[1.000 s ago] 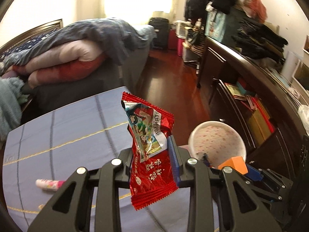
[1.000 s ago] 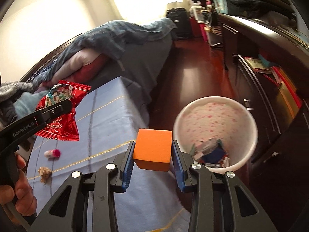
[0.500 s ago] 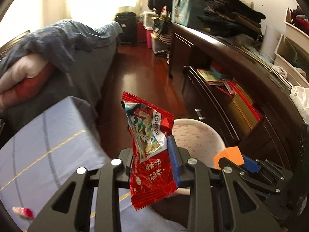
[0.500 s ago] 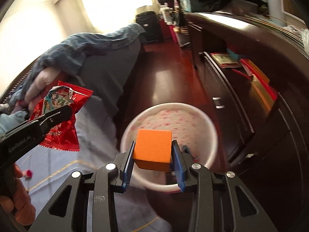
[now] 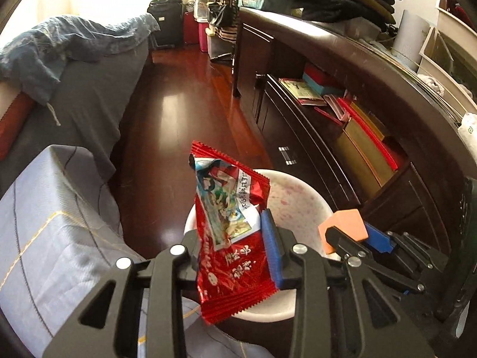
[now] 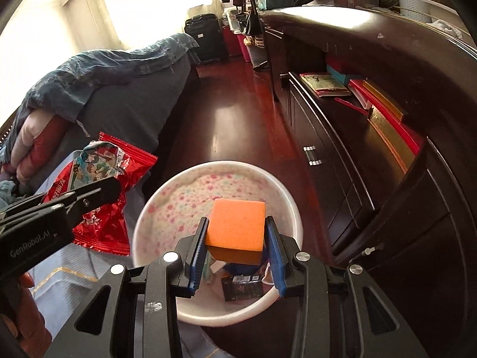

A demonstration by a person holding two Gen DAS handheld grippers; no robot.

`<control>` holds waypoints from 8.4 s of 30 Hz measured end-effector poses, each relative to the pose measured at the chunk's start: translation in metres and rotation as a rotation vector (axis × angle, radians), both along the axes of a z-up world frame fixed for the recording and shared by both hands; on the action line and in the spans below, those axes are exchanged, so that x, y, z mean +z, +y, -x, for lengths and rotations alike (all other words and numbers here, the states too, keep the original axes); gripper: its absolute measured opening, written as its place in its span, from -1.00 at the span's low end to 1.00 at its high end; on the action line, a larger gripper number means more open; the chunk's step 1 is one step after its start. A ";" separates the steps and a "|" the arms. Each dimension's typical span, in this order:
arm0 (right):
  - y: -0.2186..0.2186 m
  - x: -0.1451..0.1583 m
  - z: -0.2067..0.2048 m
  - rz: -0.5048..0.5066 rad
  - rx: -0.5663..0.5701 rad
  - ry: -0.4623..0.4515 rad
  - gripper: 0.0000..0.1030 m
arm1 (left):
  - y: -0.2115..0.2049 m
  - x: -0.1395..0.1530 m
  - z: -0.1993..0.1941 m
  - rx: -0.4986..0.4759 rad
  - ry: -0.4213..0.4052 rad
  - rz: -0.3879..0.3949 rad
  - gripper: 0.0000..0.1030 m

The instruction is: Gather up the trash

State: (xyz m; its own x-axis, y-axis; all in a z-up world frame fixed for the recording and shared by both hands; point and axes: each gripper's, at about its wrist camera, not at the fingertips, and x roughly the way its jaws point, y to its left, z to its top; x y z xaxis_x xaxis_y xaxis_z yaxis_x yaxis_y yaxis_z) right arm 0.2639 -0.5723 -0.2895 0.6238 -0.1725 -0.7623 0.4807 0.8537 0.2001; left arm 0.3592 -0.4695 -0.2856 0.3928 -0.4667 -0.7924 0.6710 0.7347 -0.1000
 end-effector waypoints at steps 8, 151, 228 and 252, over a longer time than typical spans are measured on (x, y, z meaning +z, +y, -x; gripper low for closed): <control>-0.008 -0.014 -0.006 -0.008 -0.019 0.021 -0.22 | 0.007 0.001 -0.014 0.000 0.021 0.060 0.31; 0.248 0.070 0.029 -0.008 0.595 -0.060 -0.43 | 0.282 0.092 0.051 0.483 -0.182 0.035 0.68; 0.258 0.131 0.075 0.109 0.453 -0.180 0.93 | 0.332 0.172 0.137 0.690 -0.373 0.036 0.93; 0.364 0.241 0.187 0.309 0.510 -0.465 0.93 | 0.466 0.273 0.341 0.969 -0.656 0.146 0.93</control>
State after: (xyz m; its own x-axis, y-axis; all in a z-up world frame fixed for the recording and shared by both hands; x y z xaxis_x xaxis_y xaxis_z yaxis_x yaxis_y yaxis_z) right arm 0.0773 -0.2078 -0.0486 0.9289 0.0607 -0.3652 -0.0649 0.9979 0.0009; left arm 0.0181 -0.0034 -0.0130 0.9454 0.1815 -0.2706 -0.2069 0.9760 -0.0685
